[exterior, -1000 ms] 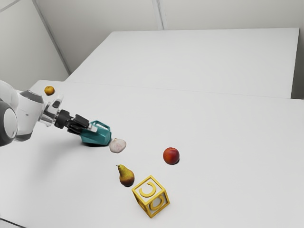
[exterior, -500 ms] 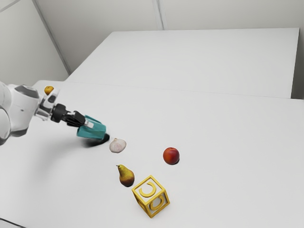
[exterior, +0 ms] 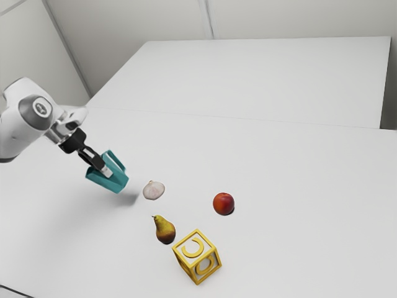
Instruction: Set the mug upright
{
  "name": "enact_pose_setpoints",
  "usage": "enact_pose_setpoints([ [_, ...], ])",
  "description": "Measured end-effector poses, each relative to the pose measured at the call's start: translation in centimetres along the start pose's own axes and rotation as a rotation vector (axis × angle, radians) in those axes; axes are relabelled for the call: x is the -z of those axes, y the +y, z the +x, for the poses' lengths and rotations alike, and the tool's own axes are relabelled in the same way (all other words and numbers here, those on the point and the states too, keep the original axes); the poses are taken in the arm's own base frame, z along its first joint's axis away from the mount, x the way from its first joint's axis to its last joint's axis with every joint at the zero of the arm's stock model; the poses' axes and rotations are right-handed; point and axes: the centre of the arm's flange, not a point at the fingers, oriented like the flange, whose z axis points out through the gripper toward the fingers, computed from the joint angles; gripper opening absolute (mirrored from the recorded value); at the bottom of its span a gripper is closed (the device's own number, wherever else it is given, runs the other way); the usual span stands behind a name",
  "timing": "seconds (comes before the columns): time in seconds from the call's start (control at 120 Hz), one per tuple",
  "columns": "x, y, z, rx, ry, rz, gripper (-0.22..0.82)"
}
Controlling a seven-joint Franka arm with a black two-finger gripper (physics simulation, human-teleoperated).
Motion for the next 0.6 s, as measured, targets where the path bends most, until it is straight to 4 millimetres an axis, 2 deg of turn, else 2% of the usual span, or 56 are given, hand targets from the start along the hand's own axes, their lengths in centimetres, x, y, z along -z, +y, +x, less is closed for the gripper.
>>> enact_pose_setpoints([
  [0.267,-3.3,4.1,3.0,-0.097,-0.193,0.198,-0.18],
  [0.6,-7.4,6.7,5.7,-0.121,-0.254,0.351,-0.18],
])
